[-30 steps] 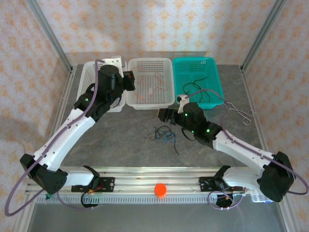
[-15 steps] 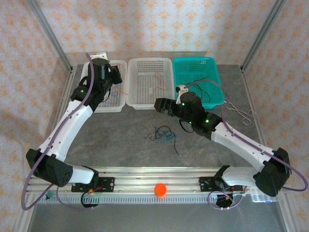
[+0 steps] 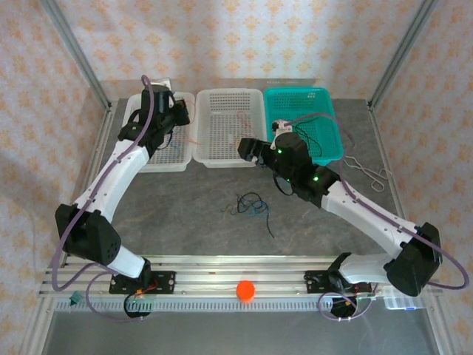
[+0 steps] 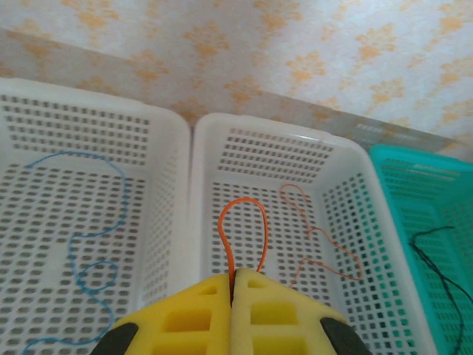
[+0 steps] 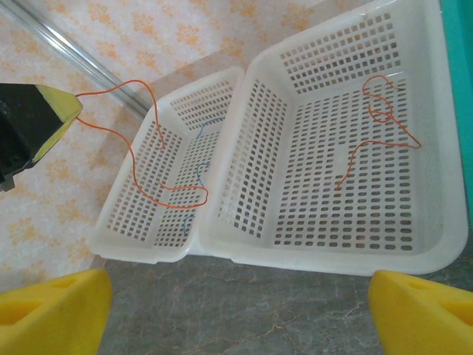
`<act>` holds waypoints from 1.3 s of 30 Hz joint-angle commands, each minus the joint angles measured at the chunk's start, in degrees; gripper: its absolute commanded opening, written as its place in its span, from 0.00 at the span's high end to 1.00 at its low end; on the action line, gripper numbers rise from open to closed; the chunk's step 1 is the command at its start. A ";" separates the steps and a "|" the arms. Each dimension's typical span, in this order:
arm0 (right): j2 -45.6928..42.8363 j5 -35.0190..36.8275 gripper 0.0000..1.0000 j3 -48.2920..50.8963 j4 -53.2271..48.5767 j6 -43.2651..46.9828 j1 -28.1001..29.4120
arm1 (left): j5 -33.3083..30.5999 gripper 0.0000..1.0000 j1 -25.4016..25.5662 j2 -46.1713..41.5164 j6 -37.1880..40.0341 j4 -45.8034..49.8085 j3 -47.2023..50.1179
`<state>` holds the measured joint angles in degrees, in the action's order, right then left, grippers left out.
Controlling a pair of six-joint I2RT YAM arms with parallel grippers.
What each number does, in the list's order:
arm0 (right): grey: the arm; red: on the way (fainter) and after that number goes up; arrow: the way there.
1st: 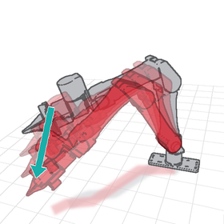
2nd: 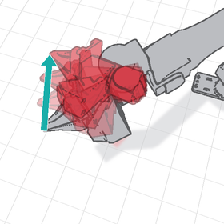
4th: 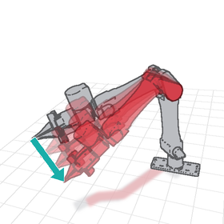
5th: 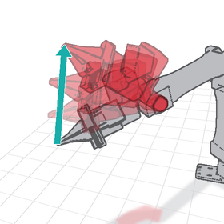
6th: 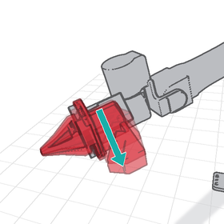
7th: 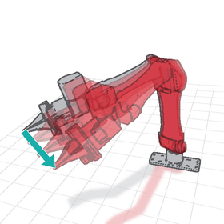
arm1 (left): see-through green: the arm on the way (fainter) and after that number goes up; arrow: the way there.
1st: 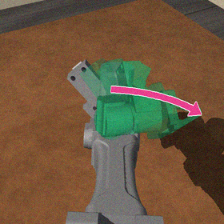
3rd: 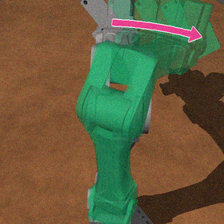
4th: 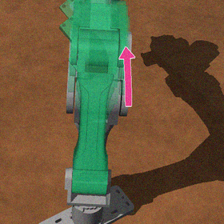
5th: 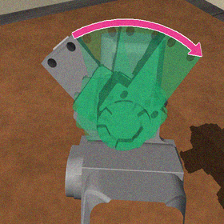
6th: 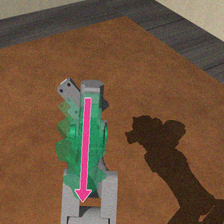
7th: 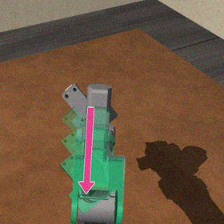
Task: Untangle the cables
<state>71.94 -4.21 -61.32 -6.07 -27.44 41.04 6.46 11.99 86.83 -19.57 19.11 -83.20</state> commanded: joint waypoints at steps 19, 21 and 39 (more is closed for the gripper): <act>-1.23 3.29 0.10 1.73 -1.78 -2.97 -1.38 | 8.58 1.00 2.83 21.80 -2.93 -0.91 -12.73; -1.75 3.81 0.10 1.97 -2.25 -2.98 -1.48 | 8.04 1.00 3.92 25.94 -2.27 0.85 -15.35; -1.13 5.63 0.08 4.22 -8.62 -2.38 -1.67 | -3.30 0.41 6.89 27.40 -1.22 9.95 -22.13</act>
<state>69.38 -0.78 -57.06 -10.76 -30.61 39.53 8.40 18.65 118.39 -21.15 25.04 -106.96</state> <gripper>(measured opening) 0.921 0.583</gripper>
